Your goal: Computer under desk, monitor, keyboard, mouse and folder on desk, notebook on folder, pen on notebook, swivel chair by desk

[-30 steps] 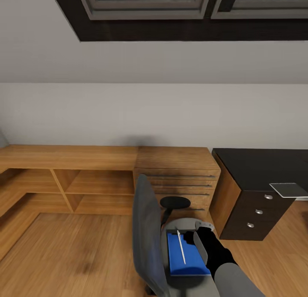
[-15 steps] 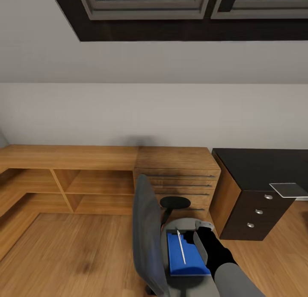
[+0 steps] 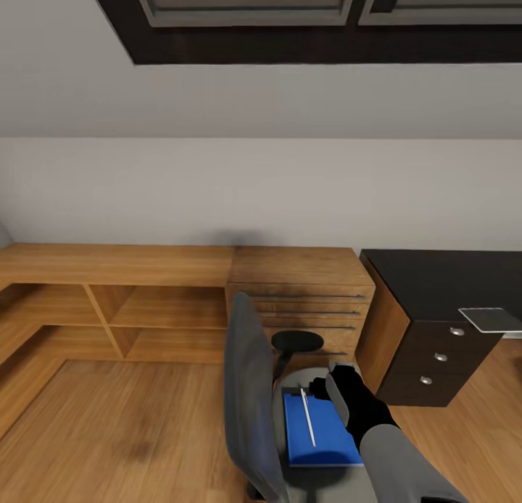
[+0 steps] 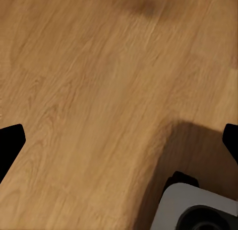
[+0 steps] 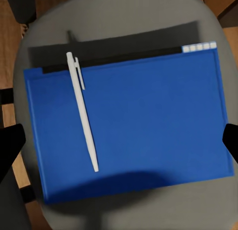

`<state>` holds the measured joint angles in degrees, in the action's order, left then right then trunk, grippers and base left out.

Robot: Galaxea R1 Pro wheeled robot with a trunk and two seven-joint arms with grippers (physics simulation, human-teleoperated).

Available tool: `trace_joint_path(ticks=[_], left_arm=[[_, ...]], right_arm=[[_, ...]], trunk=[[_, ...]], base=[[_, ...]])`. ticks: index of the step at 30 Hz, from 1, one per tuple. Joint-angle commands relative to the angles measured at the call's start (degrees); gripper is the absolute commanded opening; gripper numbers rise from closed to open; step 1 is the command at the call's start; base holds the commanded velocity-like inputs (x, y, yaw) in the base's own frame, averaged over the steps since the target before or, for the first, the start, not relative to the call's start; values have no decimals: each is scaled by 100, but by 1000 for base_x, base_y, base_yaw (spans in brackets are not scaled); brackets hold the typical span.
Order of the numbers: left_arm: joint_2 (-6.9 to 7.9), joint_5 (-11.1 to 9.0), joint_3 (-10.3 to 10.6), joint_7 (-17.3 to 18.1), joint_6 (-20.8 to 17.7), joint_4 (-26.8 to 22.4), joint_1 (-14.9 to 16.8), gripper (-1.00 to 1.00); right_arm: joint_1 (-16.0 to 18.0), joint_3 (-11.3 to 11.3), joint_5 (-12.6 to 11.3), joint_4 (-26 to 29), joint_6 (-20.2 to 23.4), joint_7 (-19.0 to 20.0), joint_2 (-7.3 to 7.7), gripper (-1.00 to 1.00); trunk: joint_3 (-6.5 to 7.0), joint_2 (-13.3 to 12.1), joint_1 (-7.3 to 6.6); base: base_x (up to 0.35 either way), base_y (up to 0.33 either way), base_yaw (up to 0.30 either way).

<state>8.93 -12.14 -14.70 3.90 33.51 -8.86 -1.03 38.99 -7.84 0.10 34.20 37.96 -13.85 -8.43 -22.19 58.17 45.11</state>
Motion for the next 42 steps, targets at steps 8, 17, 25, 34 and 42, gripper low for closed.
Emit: trace_joint_path(ticks=[8,17,25,34,42], left_arm=[[235,-139,-1,55,-734,-533,-2,100],[491,-986,-112,84,-2970,-1695,-2,100],[519,-1258,-136,83,-4214,-2978,-2,100],[488,-1282,-144,61,-5364,-4128,-2,100],[470,-1288,-162,58,-5458,-4212,-2,100]], right_arm=[[20,117,-1,-94,34,20,2,100],[21,166,-1,-188,42,30,7,100],[21,193,-6,-188,45,53,8,100],[21,195,-10,-163,38,315,11,100],[21,218,-7,-160,40,360,16,100]], trunk=[[-150,326,177],[-311,687,375],[-455,1008,550],[-616,1369,748],[-760,1690,924]], base=[[0,0,0],[0,0,0],[0,0,0],[0,0,0],[0,0,0]])
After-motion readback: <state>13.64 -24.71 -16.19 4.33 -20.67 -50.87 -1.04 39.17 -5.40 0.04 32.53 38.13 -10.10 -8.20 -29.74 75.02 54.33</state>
